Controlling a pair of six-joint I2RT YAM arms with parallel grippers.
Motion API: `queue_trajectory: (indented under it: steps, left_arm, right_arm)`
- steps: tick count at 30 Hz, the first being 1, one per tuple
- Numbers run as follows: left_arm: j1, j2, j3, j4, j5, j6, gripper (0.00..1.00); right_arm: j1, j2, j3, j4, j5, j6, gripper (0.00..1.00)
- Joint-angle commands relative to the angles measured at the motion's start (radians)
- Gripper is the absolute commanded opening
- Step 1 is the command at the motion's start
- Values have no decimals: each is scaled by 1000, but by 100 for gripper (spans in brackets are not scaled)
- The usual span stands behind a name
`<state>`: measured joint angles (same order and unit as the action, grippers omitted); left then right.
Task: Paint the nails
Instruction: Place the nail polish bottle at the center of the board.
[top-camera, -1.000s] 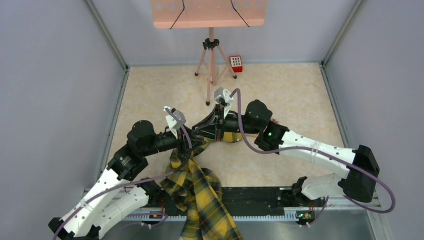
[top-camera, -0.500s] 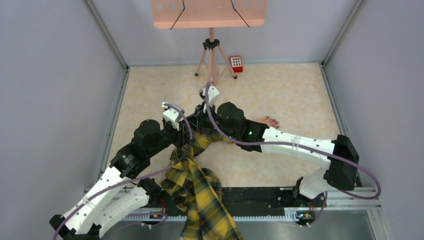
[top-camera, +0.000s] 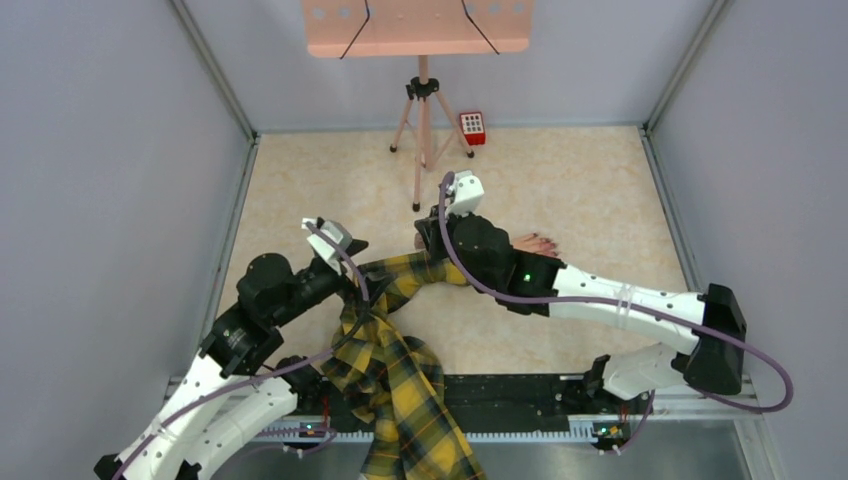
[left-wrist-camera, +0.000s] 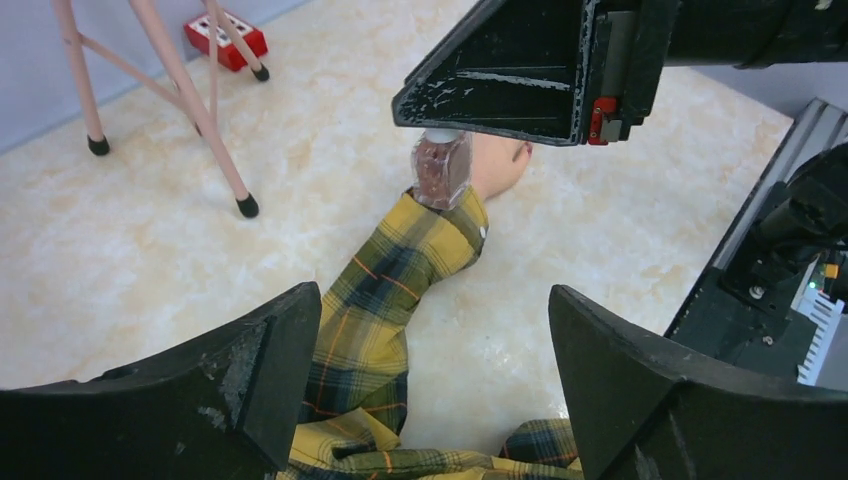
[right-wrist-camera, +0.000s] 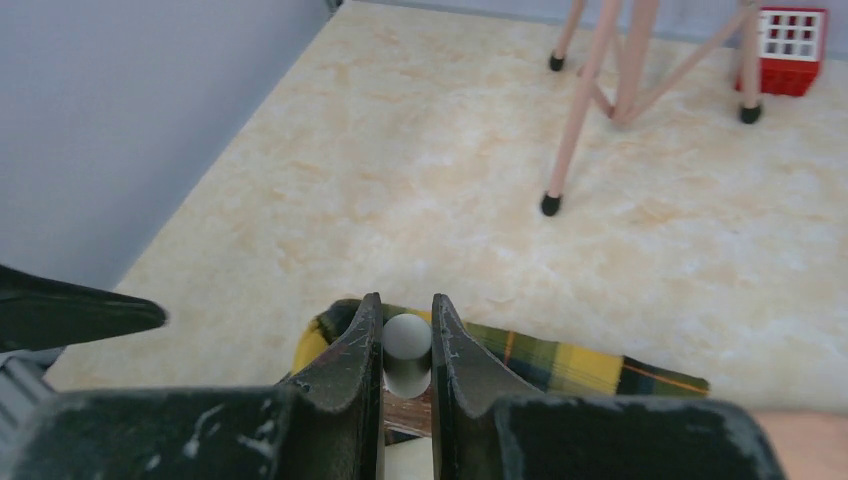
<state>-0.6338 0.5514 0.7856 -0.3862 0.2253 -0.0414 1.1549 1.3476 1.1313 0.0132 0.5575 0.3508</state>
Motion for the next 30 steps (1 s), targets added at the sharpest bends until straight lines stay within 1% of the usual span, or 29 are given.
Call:
queue_trajectory:
  steps: [1,4,8,9,11,13,15,18,21,24,26,30]
  left_arm:
    - [5,-31,25,62,-57,2,89]
    - [11,-16,32,43,-187,-13,89]
    - [24,-8,27,32,-385,-26,90]
    - [27,-10,24,32,-426,-29,91]
    - [33,-13,19,32,-485,-42,92]
    - [43,-16,12,41,-497,-44,94]
    - [57,-11,6,43,-495,-55,97]
    - [80,12,12,34,-486,-67,97]
    - [93,21,12,38,-454,-76,97]
    - [100,22,8,46,-414,-77,97]
    - [102,20,7,44,-417,-77,97]
    - [105,0,5,42,-433,-75,97]
  right_arm:
    - [4,-64,-33,25,176,-56,0]
    - [-23,-79,-82,35,218,-63,0]
    - [-132,-130,-210,81,208,34,0]
    - [-156,-144,-252,103,225,42,0]
    - [-179,-169,-343,190,326,20,0]
    - [-200,-185,-430,300,431,-27,0]
    - [-258,-194,-508,392,471,-22,0]
    - [-378,-193,-570,448,407,-18,0]
    - [-493,-146,-613,535,373,-37,0]
    - [-579,-62,-622,623,332,-47,0]
    - [-622,8,-601,662,329,-58,0]
    - [-674,158,-498,614,354,-20,0]
